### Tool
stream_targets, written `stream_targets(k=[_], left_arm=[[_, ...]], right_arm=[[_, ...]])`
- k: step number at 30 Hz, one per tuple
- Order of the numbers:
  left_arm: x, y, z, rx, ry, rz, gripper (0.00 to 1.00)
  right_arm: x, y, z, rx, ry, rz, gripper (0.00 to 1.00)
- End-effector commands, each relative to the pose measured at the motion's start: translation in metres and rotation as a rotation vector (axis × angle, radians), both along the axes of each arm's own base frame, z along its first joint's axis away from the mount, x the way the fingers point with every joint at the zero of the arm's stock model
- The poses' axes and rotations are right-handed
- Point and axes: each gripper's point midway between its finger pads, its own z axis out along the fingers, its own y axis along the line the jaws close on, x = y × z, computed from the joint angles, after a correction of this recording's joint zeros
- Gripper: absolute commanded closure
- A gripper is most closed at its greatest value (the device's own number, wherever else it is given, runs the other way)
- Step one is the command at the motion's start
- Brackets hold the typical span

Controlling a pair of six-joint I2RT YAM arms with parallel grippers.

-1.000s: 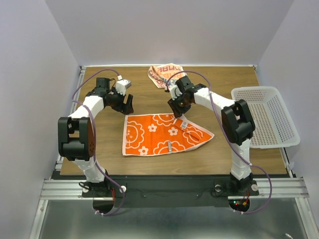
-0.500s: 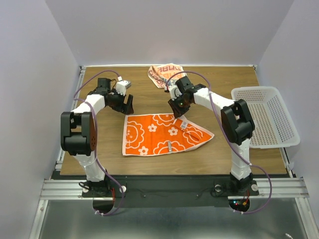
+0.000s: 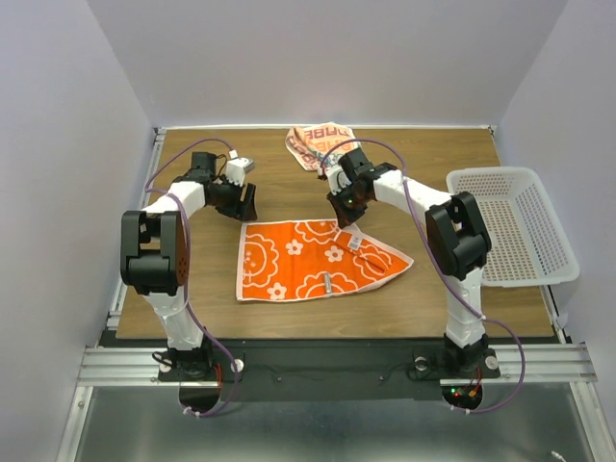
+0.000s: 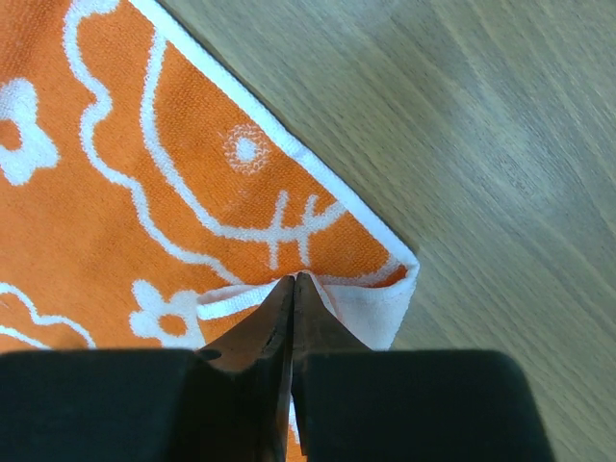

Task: Roll the towels
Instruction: Flatten the towel

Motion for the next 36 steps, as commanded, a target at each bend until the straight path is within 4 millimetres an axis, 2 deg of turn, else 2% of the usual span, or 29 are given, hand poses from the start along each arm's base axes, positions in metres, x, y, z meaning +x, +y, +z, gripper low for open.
stream_targets(k=[1, 10, 12, 13, 14, 19, 25, 27, 28, 29, 30, 32, 36], left_arm=[[0.006, 0.0, 0.004, -0.005, -0.012, -0.007, 0.33], [-0.007, 0.01, -0.014, 0.051, 0.024, 0.008, 0.35], [-0.009, 0.011, -0.019, 0.056, 0.028, 0.009, 0.41], [-0.009, 0.011, -0.019, 0.059, 0.031, 0.014, 0.41], [-0.011, 0.011, -0.023, 0.058, 0.045, 0.011, 0.47], [-0.011, 0.013, -0.029, 0.071, 0.055, 0.018, 0.49], [-0.013, 0.008, -0.029, 0.062, 0.061, 0.005, 0.67], [-0.014, 0.008, -0.029, 0.063, 0.063, 0.007, 0.78], [-0.014, 0.008, -0.03, 0.063, 0.065, 0.005, 0.87], [-0.015, 0.008, -0.03, 0.062, 0.07, 0.004, 0.91], [-0.015, 0.008, -0.031, 0.063, 0.072, 0.003, 0.94], [-0.015, 0.008, -0.03, 0.063, 0.072, 0.003, 1.0], [-0.014, 0.008, -0.031, 0.06, 0.078, 0.006, 1.0]], right_arm=[[0.003, 0.011, 0.011, 0.03, -0.013, 0.011, 0.99], [0.009, 0.011, 0.038, 0.047, -0.072, -0.004, 0.99], [0.011, 0.009, 0.046, 0.048, -0.093, -0.009, 0.99], [0.012, 0.007, 0.049, 0.048, -0.102, -0.011, 0.99], [0.013, 0.006, 0.052, 0.046, -0.109, -0.015, 0.99], [0.016, -0.001, 0.067, 0.052, -0.139, -0.036, 0.99], [0.023, -0.017, 0.076, 0.034, -0.171, -0.068, 0.99], [0.022, -0.02, 0.073, 0.021, -0.172, -0.045, 0.99], [0.02, -0.021, 0.072, 0.012, -0.16, -0.034, 0.92], [0.018, -0.021, 0.07, 0.011, -0.146, -0.032, 0.85], [0.013, -0.019, 0.066, 0.018, -0.116, -0.025, 0.69], [0.006, -0.014, 0.061, 0.04, -0.071, -0.016, 0.54], [0.002, -0.011, 0.051, 0.047, -0.032, -0.006, 0.52]])
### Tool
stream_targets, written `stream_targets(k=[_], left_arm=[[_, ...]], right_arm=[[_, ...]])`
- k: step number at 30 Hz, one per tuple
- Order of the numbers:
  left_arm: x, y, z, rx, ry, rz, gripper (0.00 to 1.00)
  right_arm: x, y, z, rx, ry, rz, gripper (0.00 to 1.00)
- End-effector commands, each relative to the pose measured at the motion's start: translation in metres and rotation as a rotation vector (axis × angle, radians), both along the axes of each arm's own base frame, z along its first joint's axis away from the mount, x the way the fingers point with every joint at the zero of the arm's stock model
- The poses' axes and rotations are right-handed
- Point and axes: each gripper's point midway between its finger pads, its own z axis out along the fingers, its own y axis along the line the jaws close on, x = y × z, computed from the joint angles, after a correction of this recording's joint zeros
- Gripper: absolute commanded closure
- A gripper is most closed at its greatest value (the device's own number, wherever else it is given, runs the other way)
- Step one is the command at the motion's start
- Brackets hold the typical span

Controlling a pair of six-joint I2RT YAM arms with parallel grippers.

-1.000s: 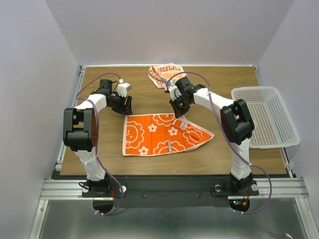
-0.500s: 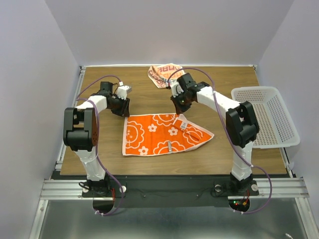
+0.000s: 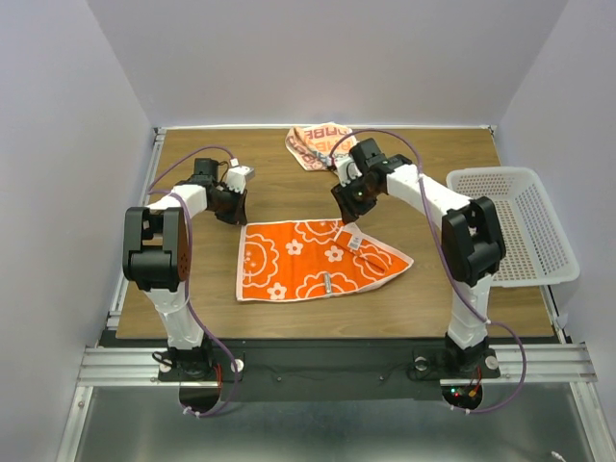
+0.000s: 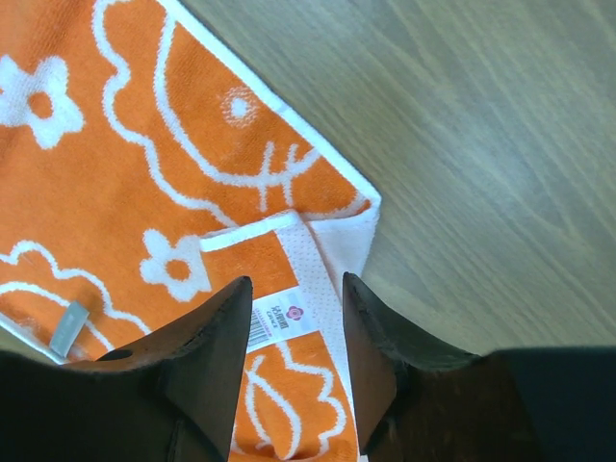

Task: Roll the towels
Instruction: Flatten the towel

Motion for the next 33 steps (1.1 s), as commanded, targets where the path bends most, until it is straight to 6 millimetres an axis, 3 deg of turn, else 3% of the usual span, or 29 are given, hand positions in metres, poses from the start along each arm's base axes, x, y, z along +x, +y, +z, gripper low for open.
stream_targets(k=[1, 10, 18, 21, 26, 31, 33], left_arm=[[-0.005, -0.003, -0.001, -0.004, 0.017, -0.012, 1.0], [-0.003, -0.004, 0.0, -0.011, 0.021, -0.014, 1.0], [-0.003, -0.004, -0.003, -0.01, 0.028, -0.015, 1.0], [-0.001, -0.004, -0.003, -0.01, 0.024, -0.013, 1.0], [-0.002, -0.006, -0.001, -0.026, 0.032, -0.018, 1.0], [-0.004, 0.003, 0.013, -0.024, 0.031, -0.021, 1.0], [-0.003, 0.01, 0.022, 0.001, 0.01, -0.025, 1.0]], right_arm=[[-0.001, 0.01, 0.003, 0.039, 0.033, 0.027, 0.52], [0.003, 0.017, -0.021, 0.036, 0.081, 0.041, 0.57], [-0.009, 0.023, -0.036, 0.047, 0.143, 0.058, 0.57], [-0.01, 0.022, -0.039, 0.045, 0.149, 0.06, 0.65], [-0.008, 0.026, -0.033, 0.064, 0.144, 0.062, 1.0], [-0.004, 0.02, -0.014, 0.059, 0.095, 0.042, 0.99], [0.001, 0.013, 0.004, 0.071, 0.053, 0.03, 0.99]])
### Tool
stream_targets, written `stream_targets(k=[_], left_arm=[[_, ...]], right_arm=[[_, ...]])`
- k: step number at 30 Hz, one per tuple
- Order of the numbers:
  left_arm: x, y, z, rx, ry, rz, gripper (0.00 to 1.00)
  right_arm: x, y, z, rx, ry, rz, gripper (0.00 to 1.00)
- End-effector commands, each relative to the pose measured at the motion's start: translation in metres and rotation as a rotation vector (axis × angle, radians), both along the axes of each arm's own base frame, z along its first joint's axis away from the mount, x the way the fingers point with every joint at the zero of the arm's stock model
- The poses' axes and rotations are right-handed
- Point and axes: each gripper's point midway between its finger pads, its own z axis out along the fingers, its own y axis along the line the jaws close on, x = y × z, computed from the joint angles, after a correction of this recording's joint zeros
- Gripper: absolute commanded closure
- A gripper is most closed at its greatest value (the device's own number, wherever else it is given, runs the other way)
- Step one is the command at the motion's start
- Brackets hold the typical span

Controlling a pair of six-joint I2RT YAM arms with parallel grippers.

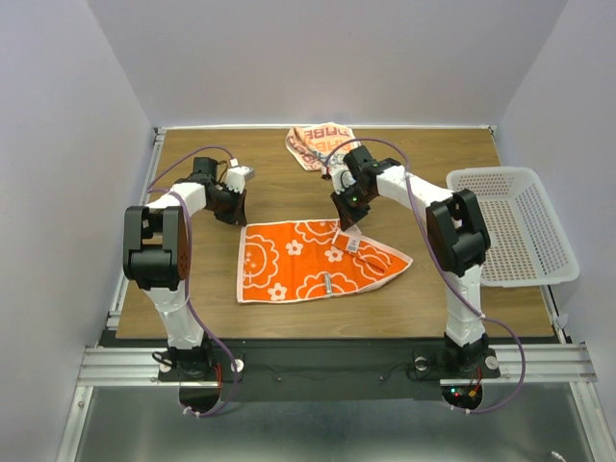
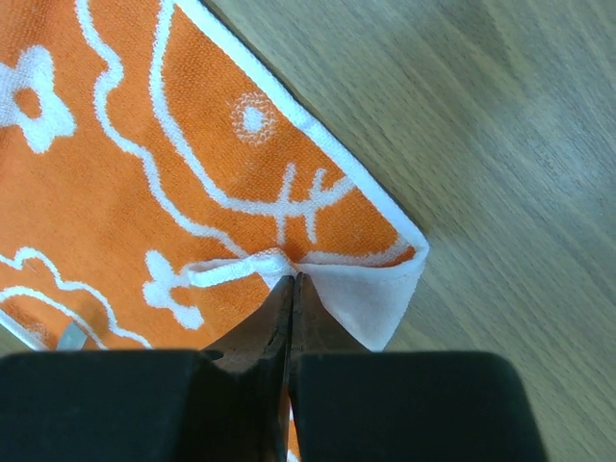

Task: Roll the towels
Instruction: Flatten the towel

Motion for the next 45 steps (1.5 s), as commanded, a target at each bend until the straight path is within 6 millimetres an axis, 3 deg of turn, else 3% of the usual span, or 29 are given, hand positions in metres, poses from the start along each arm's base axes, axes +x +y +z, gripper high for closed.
stream_targets(k=[1, 8, 12, 14, 15, 17, 18, 21, 25, 36, 39, 45], left_arm=[[0.002, 0.021, 0.024, 0.021, -0.021, 0.008, 1.0], [0.003, 0.029, 0.036, 0.022, -0.041, 0.016, 1.0], [0.005, 0.033, 0.044, 0.029, -0.06, 0.011, 1.0], [-0.001, 0.031, 0.043, 0.022, -0.044, -0.024, 0.98], [-0.003, 0.028, 0.041, 0.009, -0.033, -0.03, 0.91], [-0.004, 0.025, 0.041, -0.01, -0.03, -0.038, 0.78], [-0.005, 0.023, 0.04, -0.022, -0.027, -0.036, 0.64], [-0.003, 0.02, 0.039, -0.04, -0.031, -0.037, 0.43], [-0.003, 0.016, 0.038, -0.063, -0.019, -0.045, 0.3], [-0.012, 0.011, 0.019, -0.067, 0.031, -0.046, 0.3], [-0.012, 0.01, 0.016, -0.068, 0.034, -0.042, 0.3], [-0.006, 0.009, 0.01, -0.063, 0.037, -0.022, 0.3]], right_arm=[[0.013, -0.004, 0.051, 0.045, -0.11, -0.025, 0.99], [0.019, -0.008, 0.068, 0.063, -0.141, -0.055, 0.99], [0.036, -0.032, 0.074, 0.025, -0.185, -0.113, 0.99], [0.034, -0.037, 0.071, 0.012, -0.183, -0.081, 0.99], [0.031, -0.034, 0.07, 0.027, -0.17, -0.063, 0.86], [0.024, -0.027, 0.066, 0.038, -0.134, -0.045, 0.72], [0.022, -0.023, 0.063, 0.039, -0.126, -0.037, 0.62], [0.014, -0.004, 0.056, 0.046, -0.103, -0.002, 0.54], [0.016, 0.007, 0.042, 0.047, -0.073, 0.008, 0.44], [0.003, 0.015, 0.006, 0.04, 0.033, 0.034, 0.49], [0.0, 0.017, 0.005, 0.049, 0.046, 0.037, 0.5], [-0.006, 0.025, 0.016, 0.105, 0.075, 0.047, 0.61]])
